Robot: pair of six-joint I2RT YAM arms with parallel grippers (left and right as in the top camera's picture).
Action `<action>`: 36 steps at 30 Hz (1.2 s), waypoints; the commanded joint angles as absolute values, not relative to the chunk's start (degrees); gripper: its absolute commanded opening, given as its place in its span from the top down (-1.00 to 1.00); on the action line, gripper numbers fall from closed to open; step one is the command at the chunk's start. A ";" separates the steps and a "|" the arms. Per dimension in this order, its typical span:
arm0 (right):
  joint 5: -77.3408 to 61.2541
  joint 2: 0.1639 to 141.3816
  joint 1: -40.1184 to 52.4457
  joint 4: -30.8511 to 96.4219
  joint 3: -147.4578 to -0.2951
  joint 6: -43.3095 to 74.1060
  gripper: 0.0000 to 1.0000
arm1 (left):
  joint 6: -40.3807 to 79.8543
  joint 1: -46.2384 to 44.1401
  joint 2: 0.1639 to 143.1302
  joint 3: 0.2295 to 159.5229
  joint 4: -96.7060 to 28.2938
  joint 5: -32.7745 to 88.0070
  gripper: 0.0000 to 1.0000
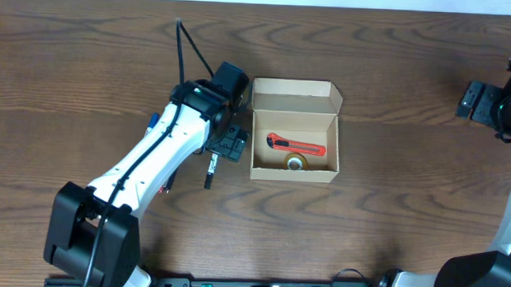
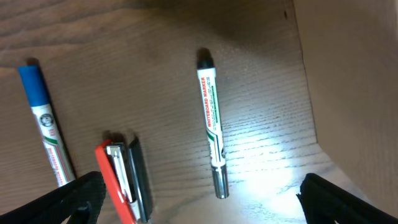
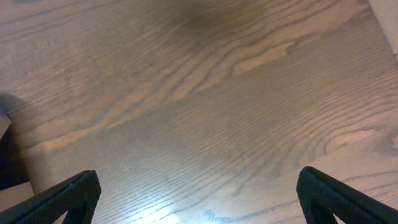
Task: Pack container
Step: 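Lower the left gripper and grasp the black-capped marker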
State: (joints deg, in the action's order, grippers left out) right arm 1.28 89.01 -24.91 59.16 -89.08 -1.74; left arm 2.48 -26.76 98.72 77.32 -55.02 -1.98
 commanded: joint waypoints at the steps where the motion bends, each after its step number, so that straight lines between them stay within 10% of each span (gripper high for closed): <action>1: 0.80 89.25 -25.21 59.37 -88.75 -2.22 -0.98 | 0.75 -24.77 99.00 76.93 -54.61 0.27 -1.00; 36: -1.28 89.25 -25.04 59.83 -88.75 -2.42 -0.99 | 6.04 -22.52 99.00 53.65 -33.08 4.08 -0.79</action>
